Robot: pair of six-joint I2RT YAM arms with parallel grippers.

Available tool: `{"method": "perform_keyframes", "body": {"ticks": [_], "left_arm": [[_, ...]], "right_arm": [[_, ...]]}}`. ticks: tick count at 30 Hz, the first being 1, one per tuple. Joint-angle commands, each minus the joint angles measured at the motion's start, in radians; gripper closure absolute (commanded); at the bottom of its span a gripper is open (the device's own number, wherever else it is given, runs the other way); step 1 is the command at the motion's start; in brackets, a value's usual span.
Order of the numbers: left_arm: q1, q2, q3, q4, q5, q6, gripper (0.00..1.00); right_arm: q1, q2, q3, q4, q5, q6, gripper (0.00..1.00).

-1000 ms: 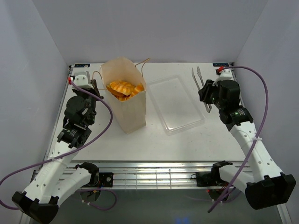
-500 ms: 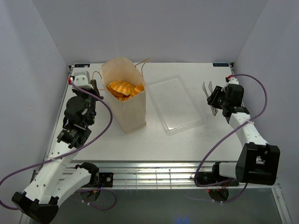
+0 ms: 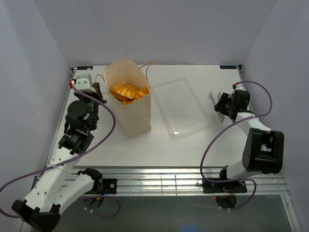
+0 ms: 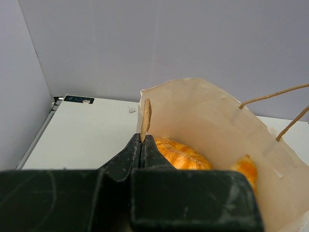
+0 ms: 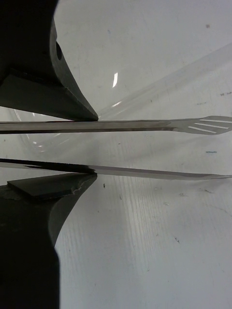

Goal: Place the fake bread into the paper bag

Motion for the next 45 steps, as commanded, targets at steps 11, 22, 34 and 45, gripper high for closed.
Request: {"method": "perform_keyframes", "body": {"ticks": [11,22,34,45], "left_arm": [[-0.006,-0.019,-0.003,0.014,0.019,-0.008,0.92],[-0.006,-0.021,-0.002,0.014,0.022,-0.010,0.92],[-0.006,-0.022,0.001,0.012,0.024,-0.011,0.73],[-0.006,-0.090,0.033,-0.018,0.024,-0.042,0.03]], "right_arm": [[-0.065,0.093,0.010,0.022,0.003,-0.007,0.41],[-0.065,0.131,0.044,-0.043,0.044,-0.013,0.34],[-0.060,-0.010,0.140,-0.125,-0.083,0.039,0.21],[0.058,-0.212,0.235,-0.214,-0.156,0.024,0.13]]}}
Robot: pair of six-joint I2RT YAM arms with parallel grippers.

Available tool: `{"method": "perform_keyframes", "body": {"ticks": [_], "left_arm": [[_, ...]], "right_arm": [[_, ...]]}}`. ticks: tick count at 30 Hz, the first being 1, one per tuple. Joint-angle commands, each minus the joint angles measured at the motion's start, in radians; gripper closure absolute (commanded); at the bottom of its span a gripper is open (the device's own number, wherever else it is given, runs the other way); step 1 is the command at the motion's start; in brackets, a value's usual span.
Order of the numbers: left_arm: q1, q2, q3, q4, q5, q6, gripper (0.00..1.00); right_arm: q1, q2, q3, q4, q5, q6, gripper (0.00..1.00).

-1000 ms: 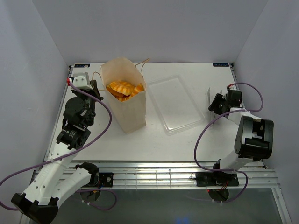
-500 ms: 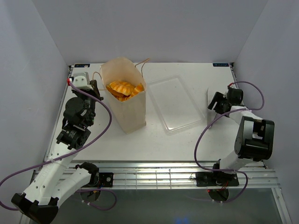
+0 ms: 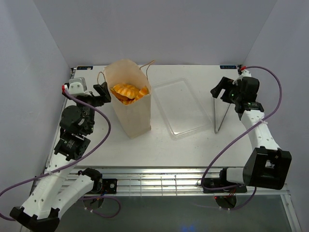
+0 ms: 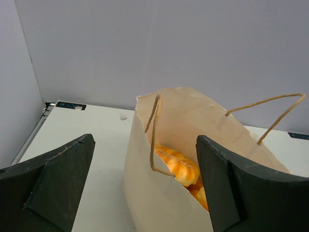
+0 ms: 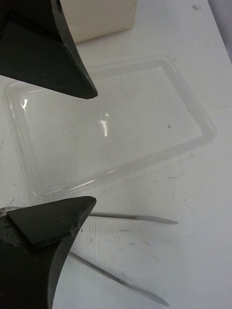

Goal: Place the fake bread into the paper bag

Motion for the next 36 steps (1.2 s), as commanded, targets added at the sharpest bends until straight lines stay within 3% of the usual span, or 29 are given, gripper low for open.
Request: {"method": "perform_keyframes", "body": {"ticks": [1,6,8,12,19,30,36], "left_arm": [[-0.006,-0.042,0.041,-0.012,0.001,-0.030,0.02],[-0.009,-0.106,0.110,-0.112,-0.056,-0.090,0.02],[-0.009,-0.163,0.117,-0.193,-0.141,-0.101,0.02],[-0.009,-0.228,0.098,-0.392,-0.356,-0.159,0.02],[-0.009,-0.216,-0.065,-0.636,-0.375,-0.389,0.02],[-0.009,-0.260,-0.200,-0.427,-0.225,-0.310,0.02],[-0.009,-0.283,-0.218,-0.408,-0.234,-0.282,0.02]], "right_arm": [[0.073,-0.073,0.040,-0.030,-0.007,-0.022,0.12],[0.255,-0.186,0.031,-0.039,0.148,-0.105,0.10],[0.306,-0.214,0.009,-0.045,0.214,-0.107,0.10],[0.360,-0.268,-0.024,-0.063,0.315,-0.107,0.10],[0.371,-0.332,-0.135,-0.054,0.383,-0.084,0.10],[0.371,-0.338,-0.199,-0.056,0.381,-0.076,0.10],[0.371,-0.337,-0.202,-0.046,0.365,-0.076,0.10]]}}
